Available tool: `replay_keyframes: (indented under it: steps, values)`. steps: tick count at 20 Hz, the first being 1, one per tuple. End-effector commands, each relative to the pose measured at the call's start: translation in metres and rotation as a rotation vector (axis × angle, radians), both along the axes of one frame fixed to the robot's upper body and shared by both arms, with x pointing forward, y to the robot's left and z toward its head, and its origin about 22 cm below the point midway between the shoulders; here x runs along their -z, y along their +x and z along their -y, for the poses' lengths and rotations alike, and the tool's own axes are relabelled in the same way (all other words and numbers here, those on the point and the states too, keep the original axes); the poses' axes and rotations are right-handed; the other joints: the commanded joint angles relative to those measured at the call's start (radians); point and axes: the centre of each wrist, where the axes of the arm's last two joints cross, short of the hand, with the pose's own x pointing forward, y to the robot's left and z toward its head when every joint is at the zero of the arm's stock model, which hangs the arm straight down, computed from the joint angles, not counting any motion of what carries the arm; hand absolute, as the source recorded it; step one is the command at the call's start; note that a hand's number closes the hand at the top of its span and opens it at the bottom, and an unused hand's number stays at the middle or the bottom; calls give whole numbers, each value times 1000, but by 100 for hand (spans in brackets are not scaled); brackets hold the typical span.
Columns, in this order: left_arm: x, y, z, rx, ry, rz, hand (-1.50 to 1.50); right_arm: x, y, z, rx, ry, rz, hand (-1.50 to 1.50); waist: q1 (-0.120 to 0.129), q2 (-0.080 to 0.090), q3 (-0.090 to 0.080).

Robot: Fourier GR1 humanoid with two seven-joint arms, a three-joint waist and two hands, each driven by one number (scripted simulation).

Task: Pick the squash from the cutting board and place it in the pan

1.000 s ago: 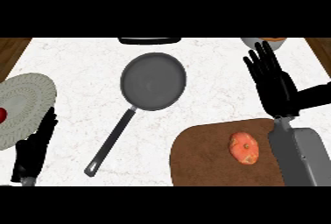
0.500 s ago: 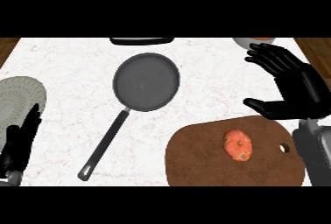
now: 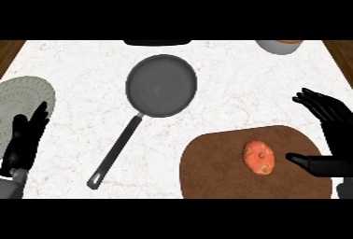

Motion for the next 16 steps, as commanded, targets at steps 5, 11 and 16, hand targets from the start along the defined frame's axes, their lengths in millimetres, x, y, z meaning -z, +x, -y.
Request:
replay_keyframes:
  steps: [5,11,16]
  values:
    - [-14,12,-2,-8,-5,-16,0,-70,-21,17,-27,-452,9,-150,-3,-3,-3]
    - [3,5,5,16,-2,-17,0,-137,-18,7,-44,-915,-70,-150,17,-1,-6]
    - [-11,15,9,43,2,-1,0,-140,-20,-28,-79,-1161,-143,-150,31,3,-3]
